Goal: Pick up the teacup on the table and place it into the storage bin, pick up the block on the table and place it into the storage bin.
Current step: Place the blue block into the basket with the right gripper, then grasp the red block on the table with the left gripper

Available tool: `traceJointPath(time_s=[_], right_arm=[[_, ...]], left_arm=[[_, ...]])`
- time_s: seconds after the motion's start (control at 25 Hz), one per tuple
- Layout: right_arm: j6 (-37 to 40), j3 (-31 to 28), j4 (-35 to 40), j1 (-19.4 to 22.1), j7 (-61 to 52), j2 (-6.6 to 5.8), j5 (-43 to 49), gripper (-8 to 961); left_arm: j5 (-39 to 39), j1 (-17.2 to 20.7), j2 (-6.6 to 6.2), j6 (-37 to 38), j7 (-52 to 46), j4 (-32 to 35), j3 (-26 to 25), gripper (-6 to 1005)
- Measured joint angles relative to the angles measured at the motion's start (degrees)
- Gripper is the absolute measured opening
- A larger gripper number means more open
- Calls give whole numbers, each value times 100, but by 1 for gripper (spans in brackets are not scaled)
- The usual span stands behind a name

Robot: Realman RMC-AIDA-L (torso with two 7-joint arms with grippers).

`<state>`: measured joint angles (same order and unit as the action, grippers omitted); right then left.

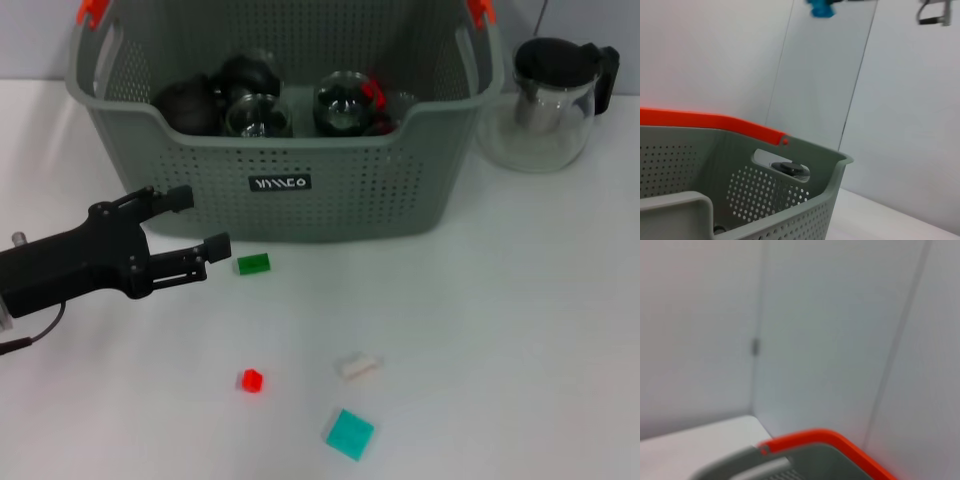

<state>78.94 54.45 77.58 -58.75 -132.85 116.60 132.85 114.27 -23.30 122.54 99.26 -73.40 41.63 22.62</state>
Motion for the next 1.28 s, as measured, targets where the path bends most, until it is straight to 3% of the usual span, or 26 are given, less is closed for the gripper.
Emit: traceJointPath(time_s=[0.2,0.36,0.6,0.68,0.84,0.96,1.12,1.28], right_arm=[[-456,102,-500,-70,145,1,502,510],[-506,218,-351,50,294,64,505,525],[82,216,213,617,729,185,-386,771],[506,195,282,911,1045,197,-976,931],[1472,181,253,1616,1695,192,-2021,934],[1888,191,204,2103,1973,227,-2208,935],[2229,154,-42,2571,2287,241,-2195,938],[2408,58,-336,2828,2257,123,-2151,938]], left_arm=[[0,-14,-2,0,-21,-4,0,917],[0,10,-7,8,-46,-6,-18,919],[-16,28,-46,192,-226,25,-85,918],[-19,19,-65,280,-294,31,-117,917],[24,-25,-132,539,-336,201,-70,918],[195,-101,-161,722,-335,453,119,919],[651,-276,-165,751,-372,846,637,918],[930,-402,-100,636,-678,1403,1335,917]])
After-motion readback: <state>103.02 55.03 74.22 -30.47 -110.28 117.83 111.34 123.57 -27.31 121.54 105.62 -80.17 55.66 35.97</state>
